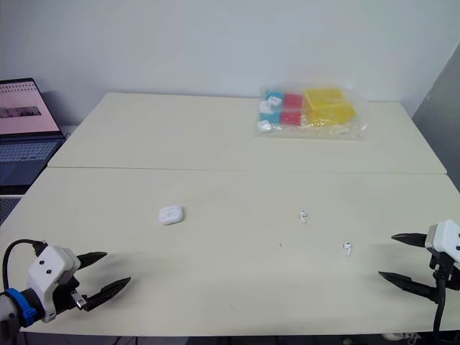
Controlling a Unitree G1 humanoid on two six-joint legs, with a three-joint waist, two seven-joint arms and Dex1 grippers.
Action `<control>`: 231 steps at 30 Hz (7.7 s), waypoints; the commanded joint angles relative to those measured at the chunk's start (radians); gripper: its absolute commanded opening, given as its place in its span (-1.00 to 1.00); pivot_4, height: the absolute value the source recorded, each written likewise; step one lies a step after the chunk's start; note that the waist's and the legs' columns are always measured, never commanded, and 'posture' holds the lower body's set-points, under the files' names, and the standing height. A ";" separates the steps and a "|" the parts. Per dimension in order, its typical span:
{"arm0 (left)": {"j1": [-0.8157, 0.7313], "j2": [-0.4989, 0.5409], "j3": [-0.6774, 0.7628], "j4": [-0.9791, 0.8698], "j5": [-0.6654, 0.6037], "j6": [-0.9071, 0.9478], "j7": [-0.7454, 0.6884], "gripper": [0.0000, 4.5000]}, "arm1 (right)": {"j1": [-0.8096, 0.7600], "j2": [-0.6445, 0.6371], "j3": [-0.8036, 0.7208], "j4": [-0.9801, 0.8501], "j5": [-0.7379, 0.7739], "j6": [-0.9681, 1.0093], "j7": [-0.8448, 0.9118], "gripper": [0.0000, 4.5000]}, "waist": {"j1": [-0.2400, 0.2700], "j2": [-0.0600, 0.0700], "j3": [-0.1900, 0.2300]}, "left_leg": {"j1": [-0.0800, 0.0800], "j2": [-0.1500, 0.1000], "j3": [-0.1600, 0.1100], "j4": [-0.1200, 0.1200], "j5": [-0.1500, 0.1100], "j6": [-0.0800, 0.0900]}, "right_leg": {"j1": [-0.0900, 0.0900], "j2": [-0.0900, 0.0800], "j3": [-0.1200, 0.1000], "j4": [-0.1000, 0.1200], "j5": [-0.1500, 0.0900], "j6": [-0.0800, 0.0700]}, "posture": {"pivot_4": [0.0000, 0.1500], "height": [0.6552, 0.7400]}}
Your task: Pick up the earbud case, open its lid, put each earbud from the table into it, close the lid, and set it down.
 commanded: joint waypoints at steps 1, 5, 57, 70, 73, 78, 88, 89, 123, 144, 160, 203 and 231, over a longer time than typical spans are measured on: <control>0.008 -0.005 0.042 -0.022 -0.009 0.003 0.003 1.00 | -0.007 0.000 -0.005 0.004 -0.005 -0.017 0.015 0.99 | 0.000 0.000 0.000 | 0.000 0.000 0.000 0.000 0.000 0.000 | 0.000 0.000 0.000 0.000 0.000 0.000 | 1.00 0.92; 0.009 -0.008 0.057 -0.027 -0.012 0.025 0.008 1.00 | -0.010 -0.001 0.008 0.013 -0.014 -0.028 0.021 0.99 | 0.000 -0.001 0.000 | 0.000 0.000 0.000 0.000 0.000 0.000 | 0.000 0.000 0.000 0.000 0.000 0.000 | 1.00 0.92; -0.507 -0.634 -0.354 -0.205 0.096 0.538 0.973 1.00 | -0.655 -0.061 0.339 -0.177 0.287 0.300 -0.103 0.99 | 0.004 -0.006 -0.007 | -0.002 -0.003 -0.002 0.010 0.000 0.001 | 0.003 0.005 0.001 0.002 0.009 0.010 | 1.00 0.92; -0.639 -0.690 -0.386 -0.011 0.148 0.517 0.979 1.00 | -0.856 0.002 0.542 -0.109 0.240 0.268 -0.050 0.99 | 0.005 -0.004 -0.008 | -0.002 -0.003 -0.002 0.016 0.001 0.001 | 0.004 0.007 0.001 0.003 0.015 0.009 | 1.00 0.92; -0.650 -0.692 -0.396 0.005 0.157 0.513 0.974 1.00 | -0.904 0.020 0.571 -0.085 0.235 0.269 -0.039 0.99 | 0.008 -0.004 -0.008 | -0.002 -0.003 -0.002 0.017 0.001 0.002 | 0.004 0.007 0.001 0.003 0.016 0.010 | 1.00 0.92; -0.655 -0.689 -0.409 0.003 0.163 0.526 0.966 1.00 | -0.932 0.027 0.586 -0.065 0.226 0.271 -0.023 0.99 | 0.012 -0.004 -0.008 | -0.003 -0.002 -0.002 0.017 0.001 0.002 | 0.004 0.007 0.001 0.002 0.016 0.010 | 1.00 0.92; -0.656 -0.631 -0.427 0.018 0.180 0.544 0.915 0.24 | -0.892 0.023 0.564 -0.084 0.226 0.270 -0.029 1.00 | 0.016 -0.004 -0.008 | -0.003 -0.001 -0.002 0.016 0.001 0.002 | 0.004 0.006 0.002 0.002 0.016 0.010 | 1.00 0.92; -0.650 -0.623 -0.428 0.018 0.177 0.548 0.903 0.24 | -0.883 0.021 0.558 -0.090 0.226 0.271 -0.033 1.00 | 0.017 -0.004 -0.008 | -0.004 -0.001 -0.002 0.016 0.001 0.002 | 0.003 0.006 0.002 0.002 0.016 0.010 | 1.00 0.92; -0.891 -0.343 -0.852 0.285 0.211 -0.603 -0.166 0.24 | -0.656 0.115 0.421 -0.230 1.031 0.884 -0.829 1.00 | 0.021 -0.003 -0.007 | -0.016 -0.001 -0.001 0.017 -0.001 0.005 | -0.004 0.007 0.001 -0.002 0.015 0.010 | 1.00 0.92; -0.928 -0.360 -0.857 0.346 0.247 -0.701 -0.166 0.24 | -0.797 0.234 0.595 -0.088 1.081 0.888 -0.968 1.00 | 0.017 -0.003 -0.007 | -0.016 -0.001 -0.001 0.017 -0.001 0.006 | -0.004 0.008 0.000 -0.002 0.014 0.012 | 1.00 0.92; -0.927 -0.382 -0.863 0.343 0.256 -0.708 -0.150 0.24 | -0.781 0.253 0.620 -0.062 1.038 0.894 -0.947 0.44 | 0.014 -0.003 -0.007 | -0.016 0.000 -0.001 0.017 -0.001 0.006 | -0.004 0.008 0.000 -0.001 0.014 0.012 | 1.00 0.92; -1.045 -0.268 -0.877 0.024 0.068 0.349 -0.046 1.00 | -1.063 -0.235 1.063 -0.177 -0.081 0.369 -0.219 -0.67 | -0.001 0.006 -0.001 | -0.020 -0.002 0.000 0.017 -0.001 0.006 | -0.013 0.009 0.001 0.000 0.014 0.013 | 1.00 0.92; -1.185 -0.370 -0.992 0.085 0.133 0.390 -0.054 1.00 | -1.150 -0.025 1.050 -0.173 -0.216 0.470 -0.051 -0.67 | -0.001 0.006 -0.001 | -0.019 -0.002 0.000 0.018 -0.001 0.006 | -0.013 0.012 0.003 0.003 0.014 0.012 | 1.00 0.92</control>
